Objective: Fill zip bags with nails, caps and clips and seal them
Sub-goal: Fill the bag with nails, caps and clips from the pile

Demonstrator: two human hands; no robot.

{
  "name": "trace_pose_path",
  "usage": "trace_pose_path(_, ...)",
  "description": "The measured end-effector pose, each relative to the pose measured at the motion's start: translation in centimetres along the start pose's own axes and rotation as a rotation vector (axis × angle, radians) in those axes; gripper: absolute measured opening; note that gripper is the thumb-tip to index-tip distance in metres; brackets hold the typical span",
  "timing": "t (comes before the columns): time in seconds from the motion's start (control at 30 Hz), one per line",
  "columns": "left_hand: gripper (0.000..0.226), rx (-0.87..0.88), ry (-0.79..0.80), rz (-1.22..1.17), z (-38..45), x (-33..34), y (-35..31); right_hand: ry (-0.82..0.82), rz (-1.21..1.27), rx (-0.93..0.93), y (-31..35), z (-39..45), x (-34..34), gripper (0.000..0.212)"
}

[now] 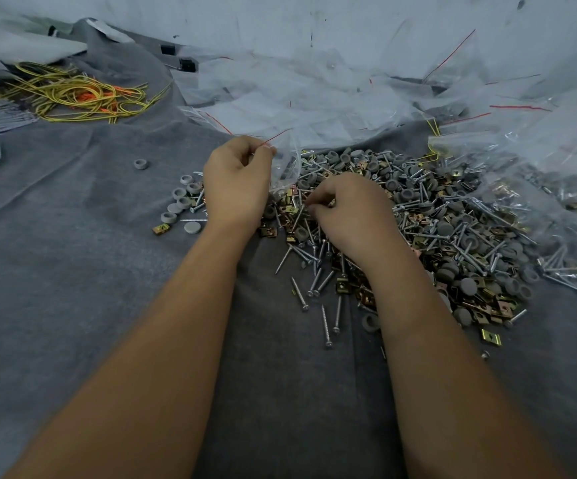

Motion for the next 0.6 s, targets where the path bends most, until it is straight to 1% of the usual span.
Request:
trace_pose_path(0.13,0.019,-0.007,0.005,-0.006,0.0,0.0,0.0,-0.051,0.063,0.016,-0.3,0.1,-0.2,0.012)
trace_pose_path(0.23,0.019,-0.011,0.008,-0.008,0.0,0.0,-0.1,-0.131,0.129,0.034,-0.5,0.2,-0.6,0.011)
trace_pose_path(0.4,0.019,-0.021,0.020,-0.018,0.0,0.0,0.0,-0.216,0.371,0.114,-0.9,0.1,-1.3,0.019)
trace_pose_path(0.47,0.019,-0.021,0.021,-0.014,-0.1,0.0,0.0,-0.244,0.439,0.143,-1.1,0.1,-1.5,0.017)
trace_pose_path(0.53,0.019,-0.019,0.021,-0.010,-0.1,0.0,0.0,-0.262,0.469,0.158,-1.2,0.1,-1.7,0.016)
trace_pose_path(0.6,0.019,-0.018,0.024,-0.008,0.0,0.0,0.0,-0.273,0.439,0.147,-1.2,0.1,-1.8,0.017)
Point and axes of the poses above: each hand's wrist, its own z-axis towards the middle knuckle, its own x-axis out of the palm, y = z × x, the point moved 4 cm from there along z, towards the middle knuckle, and after that the axes turned 6 degrees about z, right-handed, at the moved point
